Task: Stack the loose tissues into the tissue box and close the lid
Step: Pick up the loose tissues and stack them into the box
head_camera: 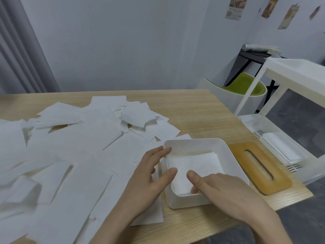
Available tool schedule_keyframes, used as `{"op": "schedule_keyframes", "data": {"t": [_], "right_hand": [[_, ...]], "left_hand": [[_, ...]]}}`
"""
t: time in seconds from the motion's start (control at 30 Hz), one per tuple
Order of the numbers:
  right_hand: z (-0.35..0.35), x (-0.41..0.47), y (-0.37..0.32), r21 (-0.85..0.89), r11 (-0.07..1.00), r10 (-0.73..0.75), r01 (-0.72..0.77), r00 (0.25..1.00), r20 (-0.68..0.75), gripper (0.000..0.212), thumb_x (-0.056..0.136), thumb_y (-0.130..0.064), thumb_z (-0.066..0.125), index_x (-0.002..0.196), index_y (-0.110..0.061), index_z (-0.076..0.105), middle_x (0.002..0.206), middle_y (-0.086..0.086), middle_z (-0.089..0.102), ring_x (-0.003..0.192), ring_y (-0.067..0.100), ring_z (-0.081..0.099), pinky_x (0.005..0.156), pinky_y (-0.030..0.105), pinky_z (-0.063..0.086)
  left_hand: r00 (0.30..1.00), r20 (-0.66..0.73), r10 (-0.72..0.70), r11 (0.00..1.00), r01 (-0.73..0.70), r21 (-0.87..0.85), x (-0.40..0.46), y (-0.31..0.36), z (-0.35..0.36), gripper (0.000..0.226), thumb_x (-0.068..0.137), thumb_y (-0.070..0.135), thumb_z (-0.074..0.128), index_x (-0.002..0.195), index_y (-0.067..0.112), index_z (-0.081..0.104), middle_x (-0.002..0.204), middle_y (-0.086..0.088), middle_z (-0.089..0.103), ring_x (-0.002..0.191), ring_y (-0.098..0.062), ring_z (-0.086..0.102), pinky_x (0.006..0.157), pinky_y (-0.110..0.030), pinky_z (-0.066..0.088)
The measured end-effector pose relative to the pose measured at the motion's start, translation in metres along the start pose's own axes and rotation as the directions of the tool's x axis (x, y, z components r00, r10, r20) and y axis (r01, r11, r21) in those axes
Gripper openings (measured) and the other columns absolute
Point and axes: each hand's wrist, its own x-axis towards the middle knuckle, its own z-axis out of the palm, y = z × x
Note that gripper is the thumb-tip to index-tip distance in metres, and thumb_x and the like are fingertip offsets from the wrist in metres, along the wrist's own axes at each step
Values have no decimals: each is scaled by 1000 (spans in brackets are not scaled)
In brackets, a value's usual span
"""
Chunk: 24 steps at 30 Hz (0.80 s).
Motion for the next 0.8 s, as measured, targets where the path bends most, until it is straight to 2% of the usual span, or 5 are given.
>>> {"op": "schedule_keyframes", "data": {"t": [0.1,0.2,0.5,0.67,0.8], "right_hand": [[-2,1,-2,45,999,-21,23,998,-53,80,84,-69,-1,103,-30,65,105,-14,59,104,3,50,92,26,38],[1,6,1,10,999,-33,33,999,18,62,96,-53,8,112,-26,61,117,-13,54,111,7,44,97,31,34],[3,11,4,-16,999,36,-35,995,92,52,101,-41,14,109,-19,60,109,-2,55,102,16,50,94,34,38],[2,3,2,21,999,-43,43,999,-17,53,94,-61,14,96,-34,59,101,-13,55,100,5,50,92,28,33],[-4,-14,-1,74,989,-126,129,991,-52,67,65,-84,26,123,-56,44,120,-38,42,106,-27,28,93,6,23]], "left_hand": [[1000,-7,3,1000,-3,6,2,-1,0,62,70,71,53,129,53,51,138,38,37,128,16,36,102,-17,36],[1000,-14,13,1000,-13,7,3,-2,0,61,71,70,52,129,52,51,136,40,37,127,17,38,100,-13,35],[1000,-13,14,1000,-14,7,3,-2,0,60,73,70,52,130,53,50,133,41,39,127,15,39,99,-14,36],[1000,-3,12,1000,-12,-1,3,-1,-1,59,73,69,52,129,52,51,133,41,40,127,15,40,97,-16,37],[1000,-11,21,999,-21,-33,3,-1,0,54,74,66,55,126,53,52,134,36,44,129,11,41,102,-23,38]]}}
